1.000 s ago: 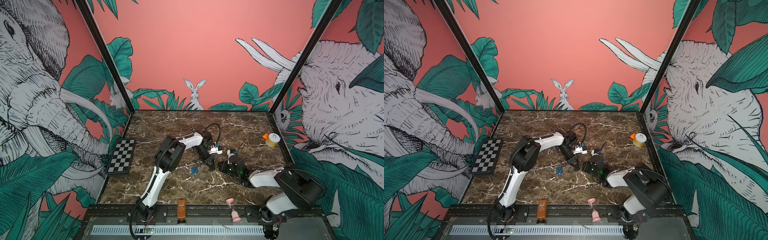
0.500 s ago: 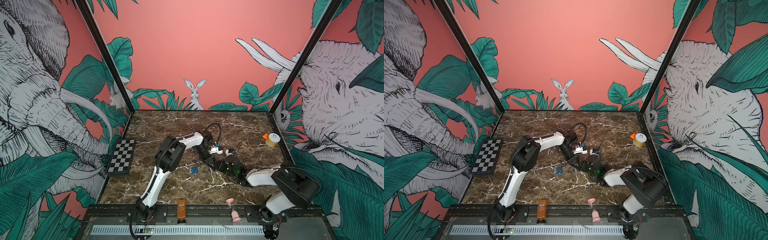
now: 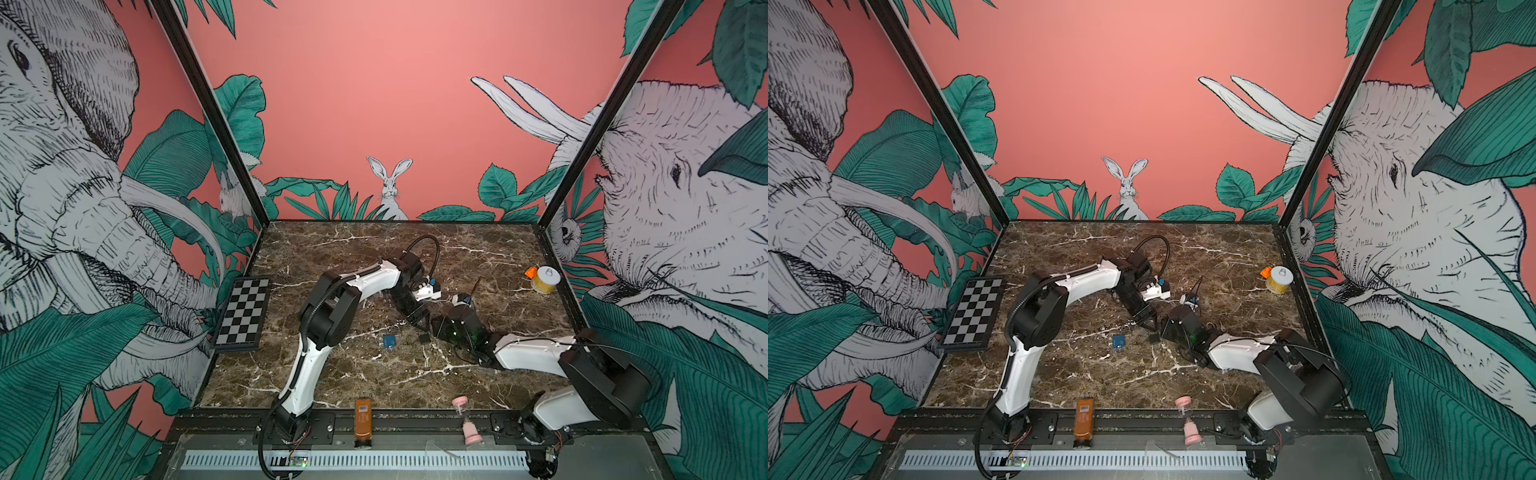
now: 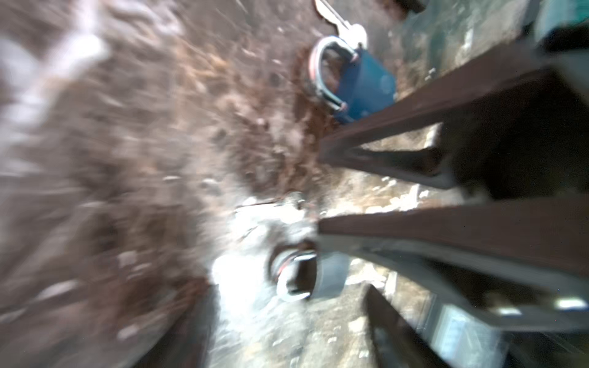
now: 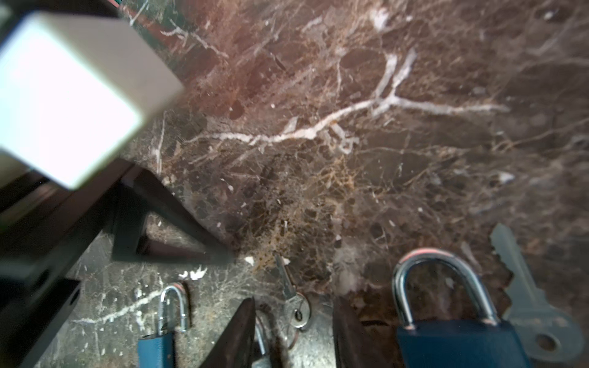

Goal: Lock with the key

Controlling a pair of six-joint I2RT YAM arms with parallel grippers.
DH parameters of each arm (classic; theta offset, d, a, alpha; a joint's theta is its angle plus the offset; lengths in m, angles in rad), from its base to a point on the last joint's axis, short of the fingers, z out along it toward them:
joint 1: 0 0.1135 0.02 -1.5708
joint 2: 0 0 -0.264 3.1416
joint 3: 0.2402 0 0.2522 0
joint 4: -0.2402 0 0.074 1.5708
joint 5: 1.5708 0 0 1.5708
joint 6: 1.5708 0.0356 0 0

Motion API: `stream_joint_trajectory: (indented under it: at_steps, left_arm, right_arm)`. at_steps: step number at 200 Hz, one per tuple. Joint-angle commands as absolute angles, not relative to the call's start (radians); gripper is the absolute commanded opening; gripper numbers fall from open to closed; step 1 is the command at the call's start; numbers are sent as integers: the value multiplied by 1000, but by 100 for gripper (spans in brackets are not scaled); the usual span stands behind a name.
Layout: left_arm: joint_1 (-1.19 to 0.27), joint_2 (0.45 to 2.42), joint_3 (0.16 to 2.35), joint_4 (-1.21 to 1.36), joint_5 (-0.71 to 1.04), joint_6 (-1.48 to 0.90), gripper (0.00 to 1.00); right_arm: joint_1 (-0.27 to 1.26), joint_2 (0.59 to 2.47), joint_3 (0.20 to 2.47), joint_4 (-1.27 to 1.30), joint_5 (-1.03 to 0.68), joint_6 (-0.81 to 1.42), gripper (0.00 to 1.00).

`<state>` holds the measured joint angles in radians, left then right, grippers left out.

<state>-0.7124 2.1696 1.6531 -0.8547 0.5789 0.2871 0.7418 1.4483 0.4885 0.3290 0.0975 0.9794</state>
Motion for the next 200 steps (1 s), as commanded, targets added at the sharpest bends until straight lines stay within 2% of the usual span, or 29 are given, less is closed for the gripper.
stream_joint_trajectory:
  at_steps: [1, 13, 17, 24, 27, 33, 53, 89, 119, 167, 200]
  left_arm:
    - [-693, 2040, 1616, -744, 456, 242, 83]
    - [-674, 2007, 1605, -710, 410, 221, 83]
    - [-673, 1997, 1602, -697, 383, 212, 88]
    - [-670, 1979, 1590, -669, 338, 197, 89]
    - [-669, 1970, 1583, -657, 318, 190, 95]
    - [-664, 1950, 1565, -622, 273, 173, 98]
    - [-649, 1874, 1465, -462, 111, 115, 98]
    - [-629, 1746, 1311, -292, 32, 75, 98]
    - [-624, 1624, 1149, -127, -105, 6, 98]
    - [-599, 1483, 1027, -130, -44, -236, 98]
    - [-588, 1457, 1000, -163, 15, -226, 98]
  right_arm:
    - [748, 1406, 523, 223, 135, 948, 42]
    - [748, 1389, 533, 190, 145, 938, 43]
    - [748, 1384, 534, 182, 146, 936, 44]
    - [749, 1375, 538, 172, 151, 928, 44]
    - [749, 1371, 539, 169, 151, 925, 44]
    - [749, 1366, 545, 156, 152, 917, 45]
    - [749, 1347, 569, 102, 150, 881, 45]
    - [749, 1301, 596, 18, 167, 819, 49]
    - [748, 1277, 658, -67, 179, 762, 50]
    - [780, 1364, 831, -231, 158, 656, 46]
    - [827, 1426, 888, -255, 215, 635, 43]
